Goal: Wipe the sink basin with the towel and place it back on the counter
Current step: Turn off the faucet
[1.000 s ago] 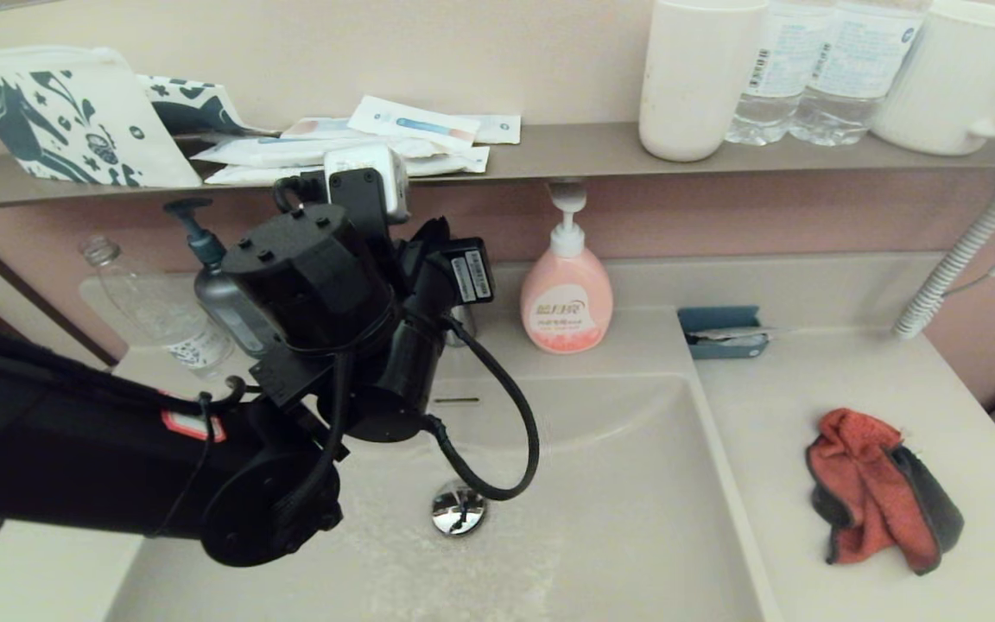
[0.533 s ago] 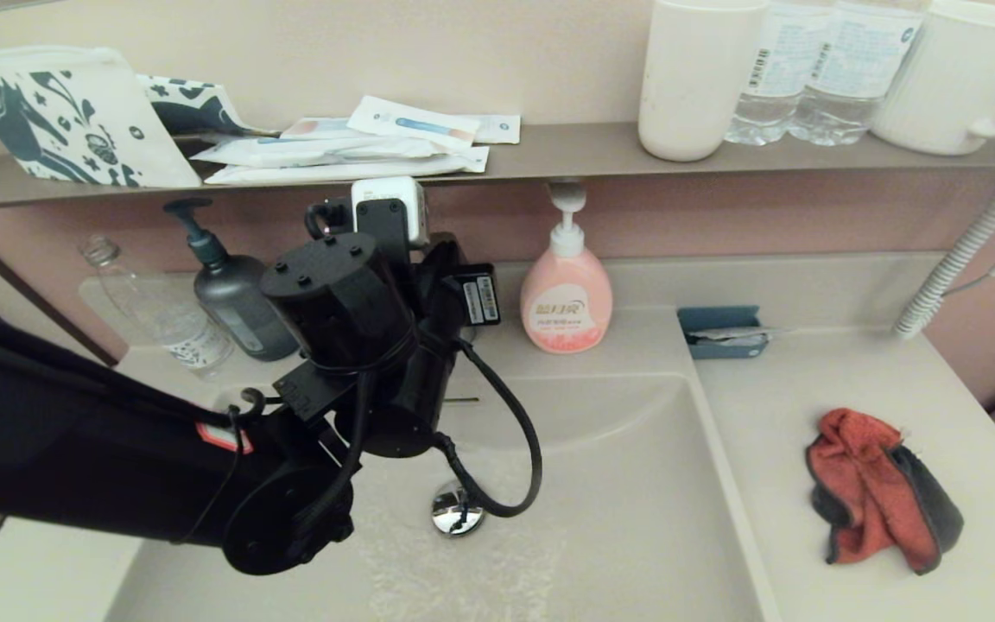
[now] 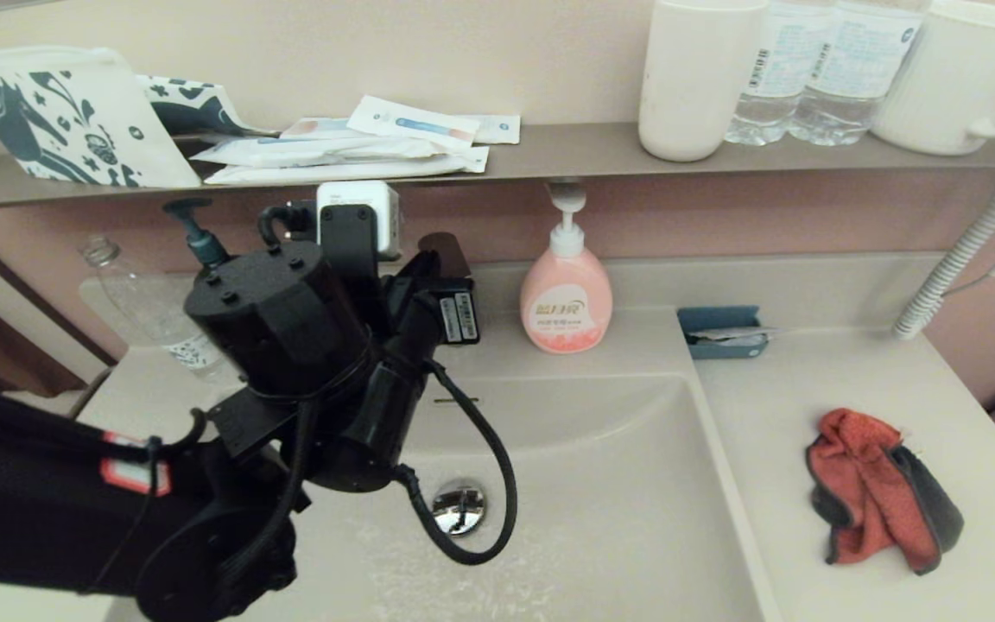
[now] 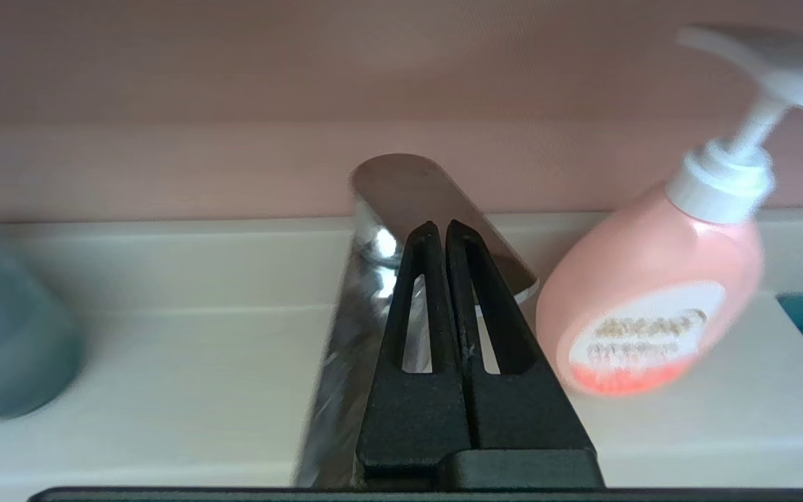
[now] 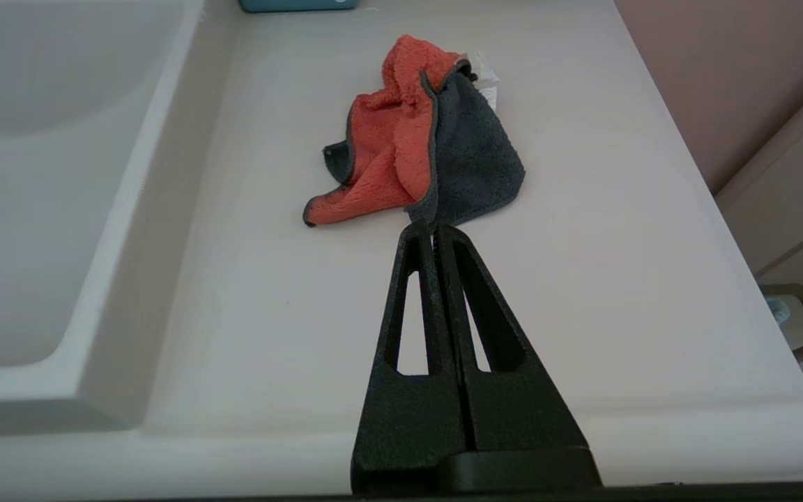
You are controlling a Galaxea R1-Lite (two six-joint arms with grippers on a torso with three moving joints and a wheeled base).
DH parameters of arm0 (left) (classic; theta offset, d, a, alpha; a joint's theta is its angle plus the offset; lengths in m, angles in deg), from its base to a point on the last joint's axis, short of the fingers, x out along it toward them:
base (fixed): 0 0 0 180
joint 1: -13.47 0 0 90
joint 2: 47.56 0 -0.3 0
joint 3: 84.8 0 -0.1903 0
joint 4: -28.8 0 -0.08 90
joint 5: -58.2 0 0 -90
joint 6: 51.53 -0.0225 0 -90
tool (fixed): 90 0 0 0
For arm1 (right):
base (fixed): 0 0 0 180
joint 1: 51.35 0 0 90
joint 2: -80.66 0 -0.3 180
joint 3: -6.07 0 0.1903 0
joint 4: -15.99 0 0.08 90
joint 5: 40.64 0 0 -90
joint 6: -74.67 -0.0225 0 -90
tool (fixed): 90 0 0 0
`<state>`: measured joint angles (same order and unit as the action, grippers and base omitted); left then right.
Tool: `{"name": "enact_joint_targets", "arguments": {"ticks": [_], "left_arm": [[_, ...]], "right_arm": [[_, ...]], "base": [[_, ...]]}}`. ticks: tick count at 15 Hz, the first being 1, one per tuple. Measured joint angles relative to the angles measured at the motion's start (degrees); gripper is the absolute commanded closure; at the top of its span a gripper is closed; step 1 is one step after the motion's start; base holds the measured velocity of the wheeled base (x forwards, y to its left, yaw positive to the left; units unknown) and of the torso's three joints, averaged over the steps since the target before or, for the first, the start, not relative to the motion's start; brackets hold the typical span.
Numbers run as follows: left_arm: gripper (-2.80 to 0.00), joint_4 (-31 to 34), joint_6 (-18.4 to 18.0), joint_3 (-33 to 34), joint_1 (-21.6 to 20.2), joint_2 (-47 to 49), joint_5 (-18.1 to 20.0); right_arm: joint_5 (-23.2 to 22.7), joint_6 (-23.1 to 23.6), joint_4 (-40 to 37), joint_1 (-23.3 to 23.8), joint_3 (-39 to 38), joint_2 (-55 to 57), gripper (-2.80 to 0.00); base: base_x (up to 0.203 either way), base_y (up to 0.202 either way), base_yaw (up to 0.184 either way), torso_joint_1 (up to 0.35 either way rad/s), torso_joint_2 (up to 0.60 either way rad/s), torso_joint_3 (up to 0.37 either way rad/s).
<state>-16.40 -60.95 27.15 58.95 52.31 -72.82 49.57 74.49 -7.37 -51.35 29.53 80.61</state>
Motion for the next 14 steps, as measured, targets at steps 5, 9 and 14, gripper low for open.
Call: {"name": "enact_joint_targets", "arguments": {"ticks": [5,9,14], "left_arm": [[0.00,1.88,-0.39,10.84,1.19,-10.87,-1.81],[0.00,2.21,0.35,24.15,0.93,-20.55,-1.74],[0.00,5.56,0.56,34.00,-6.25,-34.41,3.65]], "right_arm": [[-0.01,0.00,0.00,0.00,0.00,0.00,0.00],[0.00,0.00,0.00,0.00,0.00,0.00,0.00],[0.00,0.00,0.00,0.00,0.00,0.00,0.00]], "base": [[0.000,0.000,0.000,0.000,0.00,0.000],[0.000,0.000,0.000,0.000,0.00,0.000],[0.000,0.000,0.000,0.000,0.00,0.000]]}}
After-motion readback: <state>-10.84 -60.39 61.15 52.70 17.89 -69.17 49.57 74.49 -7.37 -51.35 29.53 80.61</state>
